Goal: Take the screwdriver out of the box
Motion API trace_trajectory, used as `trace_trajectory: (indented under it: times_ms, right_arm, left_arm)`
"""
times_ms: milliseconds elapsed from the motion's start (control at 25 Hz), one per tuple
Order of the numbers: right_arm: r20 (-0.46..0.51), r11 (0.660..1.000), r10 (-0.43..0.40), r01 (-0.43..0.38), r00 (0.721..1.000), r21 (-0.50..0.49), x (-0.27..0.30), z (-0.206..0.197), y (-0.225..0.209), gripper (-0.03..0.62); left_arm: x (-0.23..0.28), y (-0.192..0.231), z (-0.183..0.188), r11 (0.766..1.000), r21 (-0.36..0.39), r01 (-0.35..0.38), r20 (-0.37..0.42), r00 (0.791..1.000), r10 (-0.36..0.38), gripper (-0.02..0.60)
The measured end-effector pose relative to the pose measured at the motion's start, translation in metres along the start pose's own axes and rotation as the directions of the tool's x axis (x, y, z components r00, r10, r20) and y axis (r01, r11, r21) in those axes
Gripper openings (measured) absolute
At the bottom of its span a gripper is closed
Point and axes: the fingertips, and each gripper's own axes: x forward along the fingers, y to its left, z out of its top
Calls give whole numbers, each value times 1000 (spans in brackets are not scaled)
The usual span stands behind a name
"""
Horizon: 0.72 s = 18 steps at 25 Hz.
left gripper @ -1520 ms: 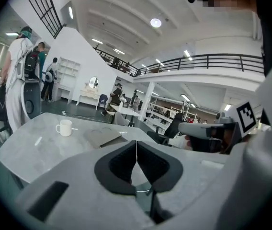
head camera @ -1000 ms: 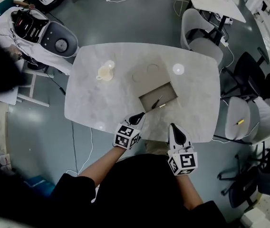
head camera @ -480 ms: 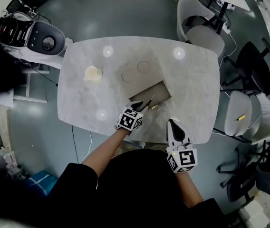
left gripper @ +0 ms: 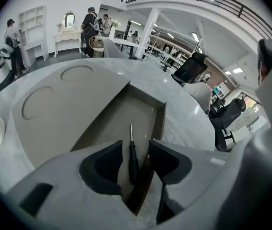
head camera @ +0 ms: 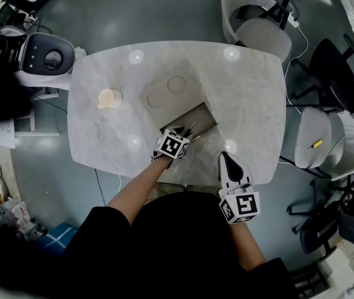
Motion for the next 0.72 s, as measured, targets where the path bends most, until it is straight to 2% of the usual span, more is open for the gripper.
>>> trace_trajectory:
  times_ms: [240, 480, 600, 720]
  right_arm:
    - [1, 999, -24, 24, 1000, 27, 6, 2, -17, 3]
    - [-12, 998, -47, 47, 999, 45, 10, 0, -31, 3]
    - [-14, 996, -69, 69, 998, 57, 13, -1, -38, 3]
    - [-8, 995, -76, 77, 997, 62, 17, -1, -40, 4]
  left_arm:
    - [16, 8, -5, 999, 1, -39, -91, 995, 39, 179]
    - [22, 19, -6, 994, 59, -91, -144, 985, 99, 171]
    - [28, 19, -17, 992, 64, -108, -183, 976, 118, 136]
    - [29, 25, -18, 987, 81, -141, -178, 972, 153, 86]
